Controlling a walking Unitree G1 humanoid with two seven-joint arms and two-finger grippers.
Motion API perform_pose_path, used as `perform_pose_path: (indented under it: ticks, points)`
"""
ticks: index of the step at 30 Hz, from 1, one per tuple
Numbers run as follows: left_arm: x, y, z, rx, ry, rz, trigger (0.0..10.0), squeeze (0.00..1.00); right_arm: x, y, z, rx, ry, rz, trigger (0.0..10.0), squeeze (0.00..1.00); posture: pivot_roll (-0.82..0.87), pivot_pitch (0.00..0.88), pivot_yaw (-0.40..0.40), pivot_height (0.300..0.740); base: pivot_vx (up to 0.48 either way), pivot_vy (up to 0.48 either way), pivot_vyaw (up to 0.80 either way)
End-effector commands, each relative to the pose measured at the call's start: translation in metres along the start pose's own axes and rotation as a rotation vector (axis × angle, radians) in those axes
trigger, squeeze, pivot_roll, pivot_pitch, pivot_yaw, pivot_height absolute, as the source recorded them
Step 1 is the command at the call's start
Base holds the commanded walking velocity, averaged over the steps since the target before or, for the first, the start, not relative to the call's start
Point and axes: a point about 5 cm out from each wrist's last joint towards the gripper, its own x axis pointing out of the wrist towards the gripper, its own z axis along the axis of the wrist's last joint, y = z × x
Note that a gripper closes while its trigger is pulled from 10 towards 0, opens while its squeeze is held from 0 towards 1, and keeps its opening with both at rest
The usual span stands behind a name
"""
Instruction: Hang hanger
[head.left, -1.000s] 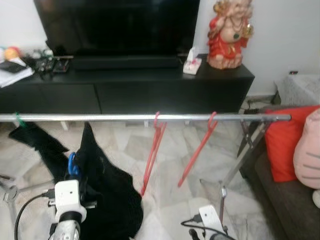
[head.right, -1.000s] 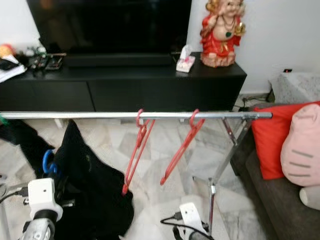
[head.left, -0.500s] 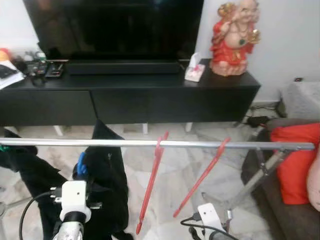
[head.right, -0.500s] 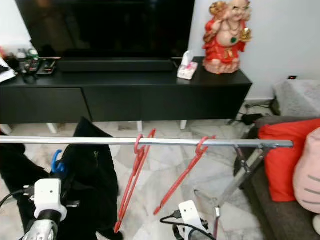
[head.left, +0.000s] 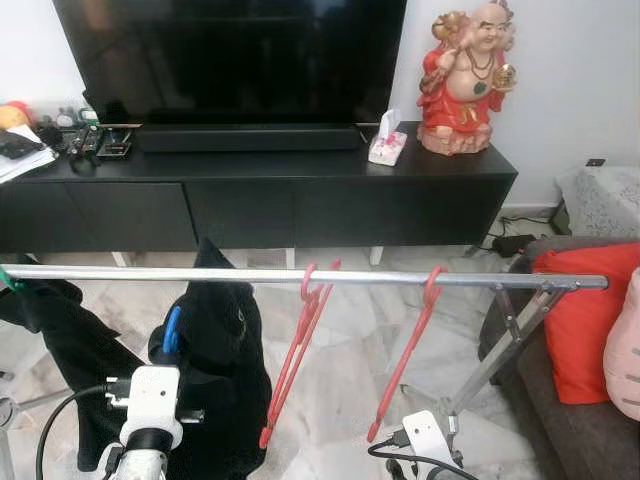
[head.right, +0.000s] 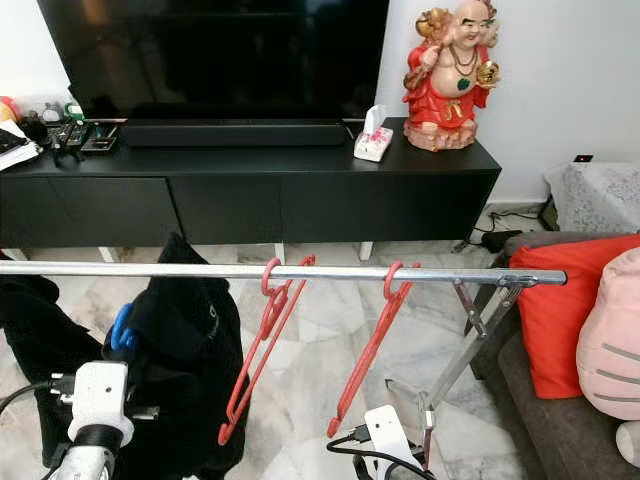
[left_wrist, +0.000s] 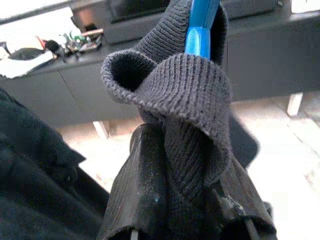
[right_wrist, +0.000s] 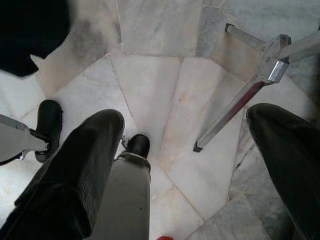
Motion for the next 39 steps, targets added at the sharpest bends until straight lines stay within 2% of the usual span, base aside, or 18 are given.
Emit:
perform_pose_path:
  ticks: [1,2,3,8,14,20,26,39]
  points:
    - [0.005,0.003,0.015,0.014,-0.077,0.021,10.0,0.0,0.0,-0.001,0.0,-0.007,0.001,-0.002,10.0,0.0,-0.06,0.0,-0.026,0.74,0.0,0.0,0.0]
    - [0.019,0.006,0.01,0.023,-0.027,0.075,10.0,0.0,0.0,-0.002,0.001,-0.009,0.001,-0.003,10.0,0.0,-0.07,0.0,-0.028,0.74,0.0,0.0,0.0]
    - [0.019,0.006,0.01,0.023,-0.027,0.075,10.0,0.0,0.0,-0.002,0.001,-0.009,0.001,-0.003,10.0,0.0,-0.07,0.0,-0.028,0.74,0.0,0.0,0.0]
    - [0.04,0.015,0.01,-0.017,0.004,0.179,10.0,0.0,0.0,-0.002,0.002,-0.031,-0.001,-0.004,10.0,0.0,-0.07,0.0,-0.031,0.74,0.0,0.0,0.0]
    - [0.047,0.021,0.009,-0.048,0.026,0.222,10.0,0.0,0.0,-0.003,0.002,-0.031,-0.001,-0.003,10.0,0.0,-0.07,0.0,-0.038,0.74,0.0,0.0,0.0]
    - [0.052,0.021,0.001,-0.057,0.094,0.212,10.0,0.0,0.0,-0.003,0.002,-0.038,0.0,0.0,10.0,0.0,-0.07,0.0,-0.039,0.74,0.0,0.0,0.0]
    - [0.06,0.019,0.0,-0.065,0.117,0.171,10.0,0.0,0.0,-0.002,0.003,-0.038,-0.001,0.002,10.0,0.0,-0.07,0.0,-0.038,0.74,0.0,0.0,0.0]
    - [0.073,0.015,0.011,-0.052,0.068,0.096,10.0,0.0,0.0,-0.001,0.003,-0.038,-0.002,0.003,10.0,0.0,-0.07,0.0,-0.035,0.74,0.0,0.0,0.0]
